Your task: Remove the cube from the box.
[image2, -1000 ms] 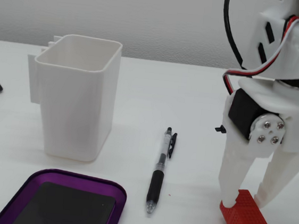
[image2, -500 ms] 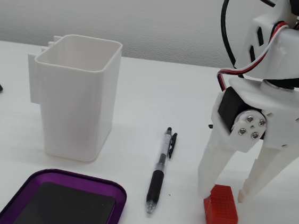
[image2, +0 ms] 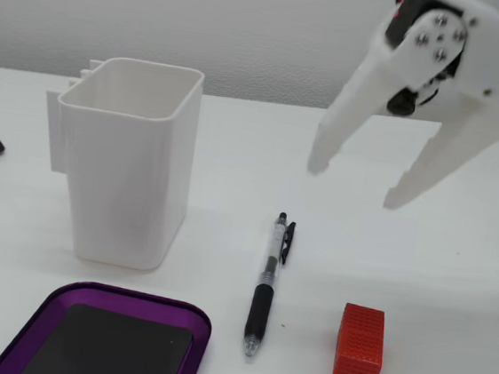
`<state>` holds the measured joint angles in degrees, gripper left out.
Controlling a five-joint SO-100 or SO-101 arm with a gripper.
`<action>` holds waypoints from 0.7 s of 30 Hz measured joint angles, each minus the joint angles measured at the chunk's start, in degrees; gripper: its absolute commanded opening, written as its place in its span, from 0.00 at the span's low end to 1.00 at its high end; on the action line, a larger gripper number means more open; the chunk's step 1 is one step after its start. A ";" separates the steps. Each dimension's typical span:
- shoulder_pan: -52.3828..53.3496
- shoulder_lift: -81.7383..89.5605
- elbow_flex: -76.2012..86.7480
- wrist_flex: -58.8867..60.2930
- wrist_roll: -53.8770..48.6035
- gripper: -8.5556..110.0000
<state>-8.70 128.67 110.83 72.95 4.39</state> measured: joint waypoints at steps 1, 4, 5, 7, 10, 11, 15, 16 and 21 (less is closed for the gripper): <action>-0.35 3.25 0.00 0.26 0.00 0.22; 0.09 13.80 0.62 0.53 0.00 0.22; 0.79 17.40 1.93 0.53 0.00 0.22; 2.29 24.87 5.62 0.53 0.00 0.22; 6.59 35.77 13.01 0.53 0.00 0.22; 8.44 39.90 16.00 0.53 0.00 0.22; 15.82 53.26 28.30 0.44 0.00 0.22; 17.40 56.07 30.85 0.35 0.00 0.22; 20.39 63.37 43.07 0.53 -0.44 0.22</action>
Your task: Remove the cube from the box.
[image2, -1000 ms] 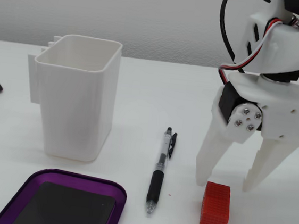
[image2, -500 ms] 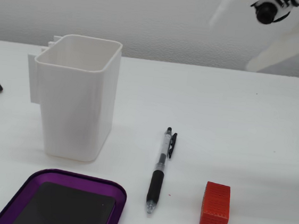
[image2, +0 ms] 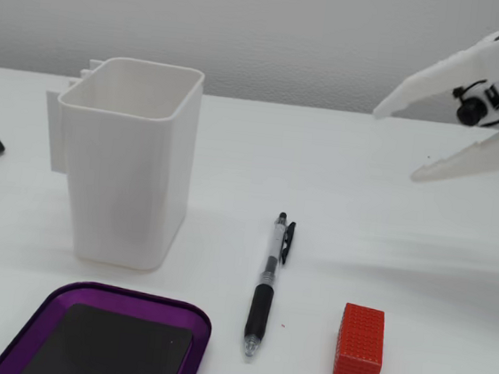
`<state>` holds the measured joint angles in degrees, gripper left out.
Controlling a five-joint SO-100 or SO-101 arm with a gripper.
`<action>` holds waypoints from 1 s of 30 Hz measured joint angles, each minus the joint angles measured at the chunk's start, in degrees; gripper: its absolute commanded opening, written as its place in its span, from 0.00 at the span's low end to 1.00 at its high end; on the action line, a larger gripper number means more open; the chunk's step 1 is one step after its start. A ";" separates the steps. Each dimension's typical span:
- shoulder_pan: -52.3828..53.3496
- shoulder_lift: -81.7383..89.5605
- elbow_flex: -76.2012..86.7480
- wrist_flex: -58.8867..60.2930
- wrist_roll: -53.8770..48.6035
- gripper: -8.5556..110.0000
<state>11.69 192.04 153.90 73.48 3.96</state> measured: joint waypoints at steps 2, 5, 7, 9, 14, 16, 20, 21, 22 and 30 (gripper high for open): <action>0.09 0.00 2.37 0.00 0.44 0.22; 0.09 0.00 5.71 -0.09 0.44 0.22; 0.09 0.00 8.00 -0.09 0.44 0.22; 0.09 0.00 9.58 -0.09 0.44 0.19; 0.09 0.00 11.16 -0.09 0.44 0.07; 0.09 0.00 13.45 -0.18 -0.44 0.07; 0.09 0.00 17.31 -0.62 -3.78 0.07; 0.09 0.00 18.11 -0.62 -3.96 0.07; 0.09 0.00 18.54 -0.62 -4.13 0.07; 0.09 0.00 19.51 -0.62 -4.57 0.07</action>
